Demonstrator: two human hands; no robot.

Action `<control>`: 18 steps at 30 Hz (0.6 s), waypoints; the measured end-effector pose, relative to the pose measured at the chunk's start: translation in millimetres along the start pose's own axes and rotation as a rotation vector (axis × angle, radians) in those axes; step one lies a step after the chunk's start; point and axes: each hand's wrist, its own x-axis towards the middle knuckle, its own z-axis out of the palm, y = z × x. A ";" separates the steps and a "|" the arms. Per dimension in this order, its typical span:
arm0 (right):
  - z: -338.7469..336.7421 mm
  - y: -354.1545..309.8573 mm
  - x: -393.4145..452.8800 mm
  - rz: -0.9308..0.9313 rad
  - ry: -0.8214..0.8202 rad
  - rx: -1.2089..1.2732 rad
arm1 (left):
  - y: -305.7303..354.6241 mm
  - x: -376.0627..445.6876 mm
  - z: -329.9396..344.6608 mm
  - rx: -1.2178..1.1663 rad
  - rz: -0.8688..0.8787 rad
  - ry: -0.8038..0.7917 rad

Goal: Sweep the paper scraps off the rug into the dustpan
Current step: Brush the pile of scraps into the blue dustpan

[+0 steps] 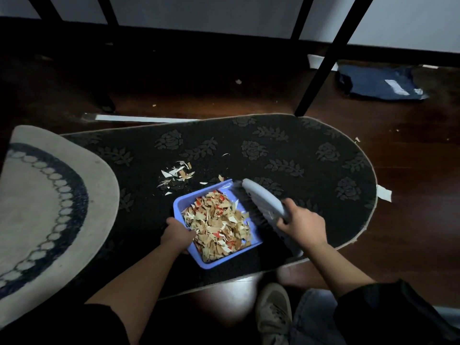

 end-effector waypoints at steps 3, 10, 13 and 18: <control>-6.9 8.9 3.5 0.064 0.051 -0.003 | -3.4 1.1 -1.7 -0.031 -0.003 -0.013; 5.2 13.8 -1.7 0.133 -0.019 -0.074 | -12.4 3.9 -5.9 -0.057 -0.009 -0.032; 17.4 -5.3 -7.1 0.061 -0.080 -0.055 | -14.5 4.1 -5.3 -0.028 -0.009 -0.018; 12.6 -22.9 -9.1 -0.030 -0.053 -0.035 | -16.4 7.3 -4.5 -0.079 -0.006 -0.018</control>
